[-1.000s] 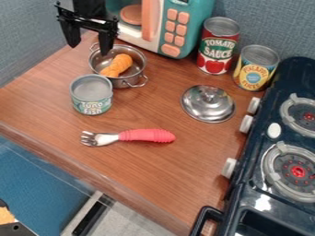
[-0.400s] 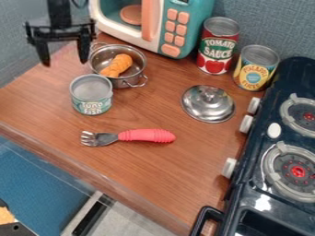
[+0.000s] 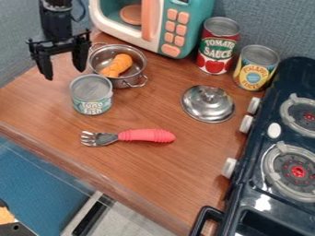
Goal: Move the can to the right side of the table
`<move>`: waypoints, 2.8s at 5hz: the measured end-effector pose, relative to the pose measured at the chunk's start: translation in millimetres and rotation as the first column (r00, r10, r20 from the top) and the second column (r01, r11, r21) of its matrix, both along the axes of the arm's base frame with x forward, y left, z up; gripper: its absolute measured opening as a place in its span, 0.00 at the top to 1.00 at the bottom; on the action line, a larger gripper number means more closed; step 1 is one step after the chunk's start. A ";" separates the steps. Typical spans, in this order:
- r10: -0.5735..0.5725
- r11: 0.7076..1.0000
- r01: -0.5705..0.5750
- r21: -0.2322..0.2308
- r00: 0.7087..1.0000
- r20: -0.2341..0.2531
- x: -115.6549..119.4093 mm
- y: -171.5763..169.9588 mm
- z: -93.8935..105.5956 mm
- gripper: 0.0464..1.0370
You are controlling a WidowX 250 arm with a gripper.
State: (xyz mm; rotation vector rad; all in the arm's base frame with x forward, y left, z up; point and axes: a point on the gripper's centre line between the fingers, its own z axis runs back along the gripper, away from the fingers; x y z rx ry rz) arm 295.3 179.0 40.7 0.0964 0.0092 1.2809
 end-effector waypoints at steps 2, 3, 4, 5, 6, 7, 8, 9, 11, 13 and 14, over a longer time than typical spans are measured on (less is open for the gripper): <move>0.063 0.998 -0.062 0.030 0.997 -0.043 -14.1 -31.4 -21.9 0.04; 0.058 0.998 -0.056 0.034 0.997 -0.042 -10.1 -49.6 -21.5 0.04; 0.041 0.998 -0.038 0.043 0.997 -0.072 -4.5 -78.6 -20.4 0.04; 0.040 0.998 -0.036 0.047 0.996 -0.076 6.0 -100.6 -12.6 0.04; 0.084 0.996 -0.085 -0.003 0.994 -0.065 12.1 -114.2 -8.6 0.04; 0.050 0.999 -0.050 0.002 0.996 -0.068 25.1 -132.9 -6.6 0.04; 0.022 1.000 -0.021 0.015 0.997 -0.071 26.4 -143.3 -8.4 0.04; 0.006 1.000 -0.005 0.008 0.995 -0.103 26.0 -150.8 -17.2 0.04; -0.095 0.995 0.095 -0.003 0.991 -0.098 41.3 -179.9 -17.4 0.04; -0.156 0.988 0.157 0.005 0.983 -0.100 43.7 -187.7 -13.2 0.04; -0.117 0.993 0.116 -0.015 0.989 -0.088 39.4 -169.2 3.0 0.04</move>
